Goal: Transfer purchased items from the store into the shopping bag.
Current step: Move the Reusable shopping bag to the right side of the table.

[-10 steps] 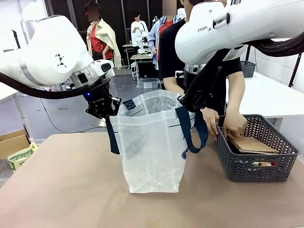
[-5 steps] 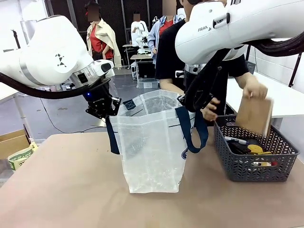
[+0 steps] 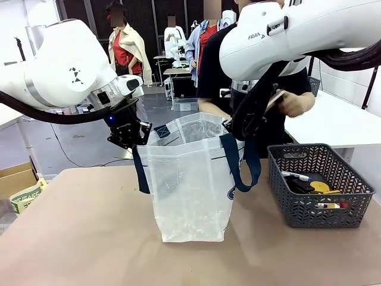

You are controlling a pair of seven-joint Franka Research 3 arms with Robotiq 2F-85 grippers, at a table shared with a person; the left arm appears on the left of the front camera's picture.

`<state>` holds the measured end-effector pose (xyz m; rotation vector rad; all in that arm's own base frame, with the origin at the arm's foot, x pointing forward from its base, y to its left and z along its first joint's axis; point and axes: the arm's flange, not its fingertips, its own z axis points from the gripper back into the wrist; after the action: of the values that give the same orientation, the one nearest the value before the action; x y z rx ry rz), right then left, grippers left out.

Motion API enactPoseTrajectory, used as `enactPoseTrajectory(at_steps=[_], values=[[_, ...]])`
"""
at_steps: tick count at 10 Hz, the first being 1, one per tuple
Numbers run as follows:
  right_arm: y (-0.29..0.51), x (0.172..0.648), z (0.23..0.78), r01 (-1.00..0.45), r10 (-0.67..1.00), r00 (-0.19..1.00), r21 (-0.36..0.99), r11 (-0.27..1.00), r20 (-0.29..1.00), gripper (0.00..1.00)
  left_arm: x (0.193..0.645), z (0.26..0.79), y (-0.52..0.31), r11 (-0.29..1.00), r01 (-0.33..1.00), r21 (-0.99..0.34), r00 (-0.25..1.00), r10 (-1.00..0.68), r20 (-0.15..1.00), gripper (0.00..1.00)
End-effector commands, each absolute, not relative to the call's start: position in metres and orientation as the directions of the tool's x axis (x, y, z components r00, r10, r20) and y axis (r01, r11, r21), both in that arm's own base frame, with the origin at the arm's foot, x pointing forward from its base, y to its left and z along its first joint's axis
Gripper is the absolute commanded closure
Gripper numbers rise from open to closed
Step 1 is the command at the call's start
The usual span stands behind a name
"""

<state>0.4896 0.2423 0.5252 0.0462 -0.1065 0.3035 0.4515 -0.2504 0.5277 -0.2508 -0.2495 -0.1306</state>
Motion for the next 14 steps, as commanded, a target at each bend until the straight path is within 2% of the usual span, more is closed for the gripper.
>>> enactPoseTrajectory(at_steps=[1,7,14], values=[[0.2399,0.4891,0.5258,-0.29,0.284,0.953,0.046,0.956,0.108,1.0,0.4522,0.5277,-0.2481,0.959,0.149,-0.24,0.963,-0.086,0.255,1.0],[0.2399,0.4891,0.5258,-0.29,0.284,0.953,0.046,0.956,0.108,1.0,0.4522,0.5277,-0.2481,0.959,0.149,-0.24,0.963,-0.086,0.255,1.0],[0.247,0.4871,0.52,-0.369,0.365,0.915,-0.01,0.929,0.172,1.0,0.4505,0.5288,-0.2438,0.943,0.259,-0.209,0.937,-0.193,0.292,1.0]])
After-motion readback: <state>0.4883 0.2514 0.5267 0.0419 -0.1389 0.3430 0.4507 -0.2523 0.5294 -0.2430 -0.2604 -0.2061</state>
